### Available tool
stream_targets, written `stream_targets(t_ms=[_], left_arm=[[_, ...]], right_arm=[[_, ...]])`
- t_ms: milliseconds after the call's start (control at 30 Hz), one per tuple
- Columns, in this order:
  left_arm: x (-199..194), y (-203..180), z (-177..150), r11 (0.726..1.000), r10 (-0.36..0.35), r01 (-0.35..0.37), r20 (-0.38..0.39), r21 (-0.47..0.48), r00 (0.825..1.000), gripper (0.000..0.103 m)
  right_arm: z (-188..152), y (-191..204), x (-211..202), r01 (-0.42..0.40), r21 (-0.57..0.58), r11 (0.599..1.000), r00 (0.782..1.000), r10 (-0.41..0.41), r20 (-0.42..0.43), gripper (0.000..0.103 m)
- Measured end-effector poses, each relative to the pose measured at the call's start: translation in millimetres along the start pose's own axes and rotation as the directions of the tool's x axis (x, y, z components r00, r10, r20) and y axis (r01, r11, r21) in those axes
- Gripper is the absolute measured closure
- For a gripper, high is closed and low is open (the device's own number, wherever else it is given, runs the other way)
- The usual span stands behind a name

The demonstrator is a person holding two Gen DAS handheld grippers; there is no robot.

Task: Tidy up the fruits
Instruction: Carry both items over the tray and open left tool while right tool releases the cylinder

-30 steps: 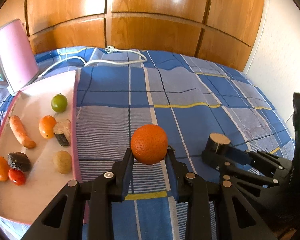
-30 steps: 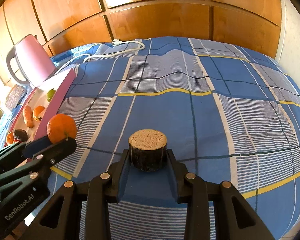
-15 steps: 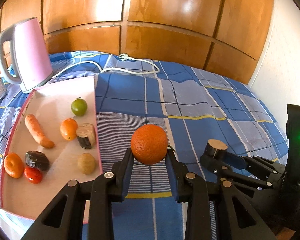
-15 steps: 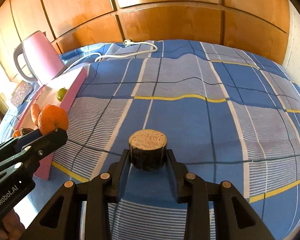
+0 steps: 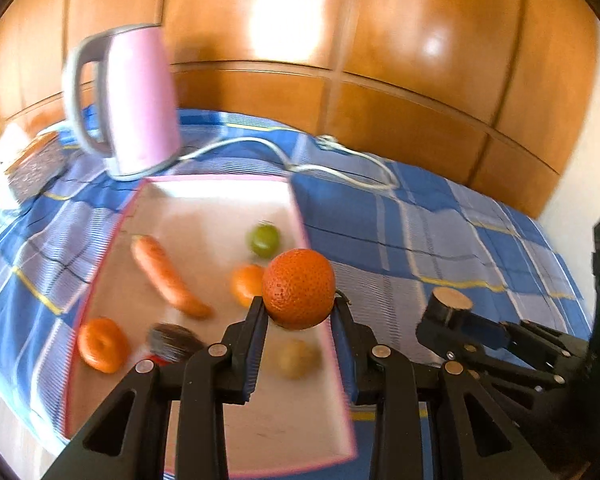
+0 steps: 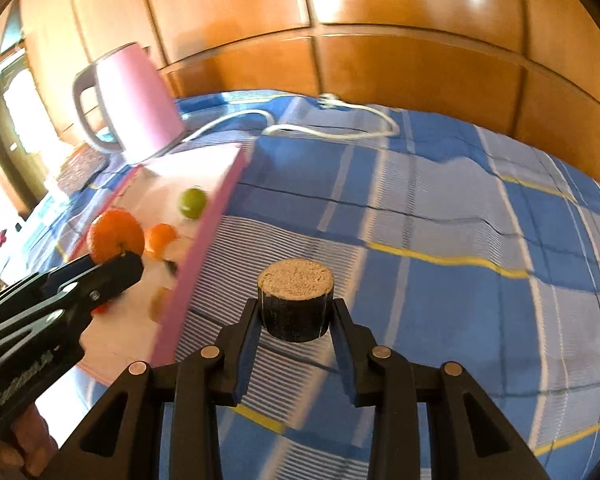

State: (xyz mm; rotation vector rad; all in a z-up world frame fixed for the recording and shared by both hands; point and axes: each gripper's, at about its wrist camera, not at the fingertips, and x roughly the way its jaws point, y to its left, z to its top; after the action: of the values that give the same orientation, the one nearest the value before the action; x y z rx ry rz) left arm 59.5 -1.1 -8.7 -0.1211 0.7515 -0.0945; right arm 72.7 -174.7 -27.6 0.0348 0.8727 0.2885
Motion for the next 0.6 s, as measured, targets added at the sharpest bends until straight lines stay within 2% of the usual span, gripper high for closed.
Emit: stream_targets(t_ms=[333, 467, 600], left_arm=[[7.7, 66.6, 17.6, 0.988, 0.117, -0.115, 0.005, -0.1, 0.993, 0.068], [2.5, 80.9, 19.2, 0.981, 0.157, -0.152, 0.025, -0.122, 0.987, 0.057], [-3.6, 89.4, 18.9, 0.976, 0.173, -0.167, 0.033, -0.139, 0.984, 0.056]], right_arm=[[34.1, 74.2, 22.1, -0.103, -0.147, 0.984, 0.995, 0.103, -0.007, 0.068], [37.7, 95.8, 34.5, -0.127, -0.181, 0.975, 0.992, 0.125, -0.025, 0.067], [36.1, 103.8, 40.3, -0.143, -0.184, 0.972, 0.99, 0.139, -0.037, 0.065]])
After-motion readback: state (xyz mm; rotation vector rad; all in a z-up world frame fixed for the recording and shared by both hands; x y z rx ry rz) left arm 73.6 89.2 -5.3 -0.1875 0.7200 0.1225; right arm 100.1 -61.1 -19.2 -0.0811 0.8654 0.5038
